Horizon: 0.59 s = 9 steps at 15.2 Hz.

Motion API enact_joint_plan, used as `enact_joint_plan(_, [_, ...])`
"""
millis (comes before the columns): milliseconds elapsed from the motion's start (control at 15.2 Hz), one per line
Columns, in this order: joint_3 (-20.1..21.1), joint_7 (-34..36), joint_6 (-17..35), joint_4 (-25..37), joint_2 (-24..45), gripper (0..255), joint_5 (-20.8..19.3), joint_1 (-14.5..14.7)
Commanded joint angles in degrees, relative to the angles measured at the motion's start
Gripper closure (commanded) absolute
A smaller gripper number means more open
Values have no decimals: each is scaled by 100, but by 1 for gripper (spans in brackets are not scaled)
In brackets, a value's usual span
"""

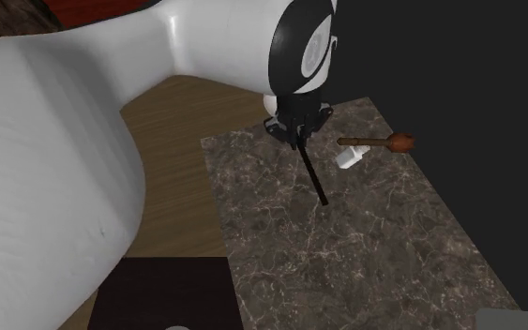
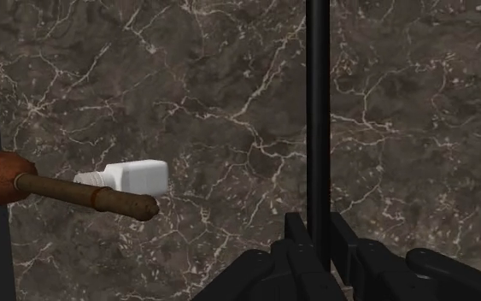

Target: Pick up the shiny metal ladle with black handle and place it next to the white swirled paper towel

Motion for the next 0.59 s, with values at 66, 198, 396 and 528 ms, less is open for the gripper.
enact_joint_plan(66, [13, -22, -244, 219, -26, 255, 1, 9])
enact_joint_plan(198, [18, -41, -396, 368, -31, 255, 5, 13])
enact_joint_plan(396, [25, -73, -624, 601, -28, 255, 16, 18])
enact_joint_plan(528, [28, -97, -777, 764, -18, 255, 25, 21])
